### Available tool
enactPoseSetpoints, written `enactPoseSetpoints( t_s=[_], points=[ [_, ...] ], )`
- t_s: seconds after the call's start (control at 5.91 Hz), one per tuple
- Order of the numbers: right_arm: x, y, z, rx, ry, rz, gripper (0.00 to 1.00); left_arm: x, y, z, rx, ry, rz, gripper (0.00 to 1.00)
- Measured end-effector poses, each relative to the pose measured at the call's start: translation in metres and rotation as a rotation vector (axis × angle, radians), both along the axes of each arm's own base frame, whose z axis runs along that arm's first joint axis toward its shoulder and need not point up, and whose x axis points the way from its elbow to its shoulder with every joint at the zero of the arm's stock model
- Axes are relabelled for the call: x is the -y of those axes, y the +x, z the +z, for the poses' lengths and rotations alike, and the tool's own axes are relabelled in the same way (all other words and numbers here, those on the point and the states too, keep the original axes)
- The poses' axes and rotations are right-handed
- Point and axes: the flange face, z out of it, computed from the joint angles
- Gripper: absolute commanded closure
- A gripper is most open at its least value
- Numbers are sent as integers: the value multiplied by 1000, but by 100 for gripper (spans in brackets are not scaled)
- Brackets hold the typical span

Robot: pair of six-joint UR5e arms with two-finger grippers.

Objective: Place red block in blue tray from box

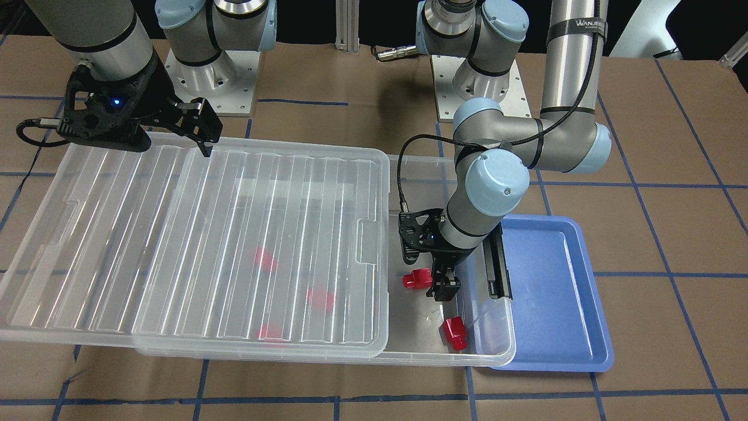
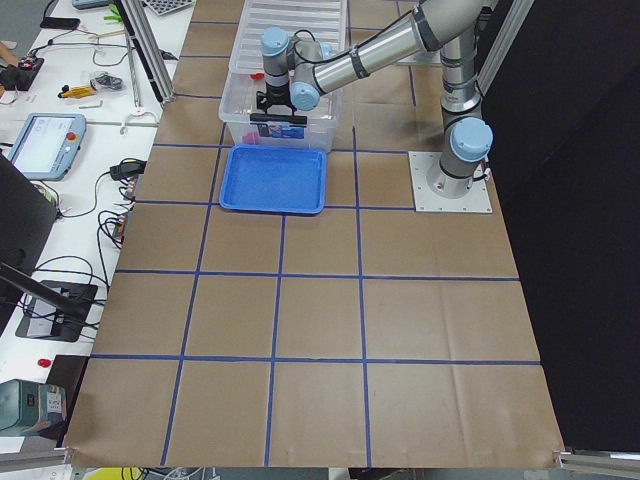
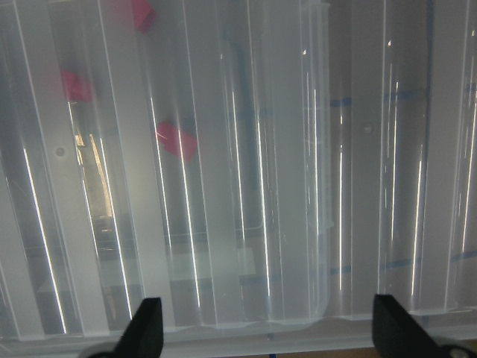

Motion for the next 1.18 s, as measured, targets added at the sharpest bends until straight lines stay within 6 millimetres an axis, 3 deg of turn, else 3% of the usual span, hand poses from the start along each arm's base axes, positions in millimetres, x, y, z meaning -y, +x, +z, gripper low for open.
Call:
enactPoseSetpoints(
  t_s=[0.34, 0.51, 0.85, 1.02, 1.18],
  points=[
    [-2, 0, -1, 1, 9, 1, 0, 1, 1, -26, -6, 30, 24, 3],
    [-2, 0, -2, 1, 10, 1, 0, 2, 0, -31, -7, 37, 27, 10],
    [-1, -1, -3, -1, 11, 1, 0, 1, -1, -31, 3, 37, 39, 78],
    [-1, -1, -3, -2, 10, 1, 0, 0, 0, -29, 6, 35, 44, 94],
    [-1, -1, -3, -3, 10, 1, 0, 0, 0, -29, 8, 35, 46, 100]
  ],
)
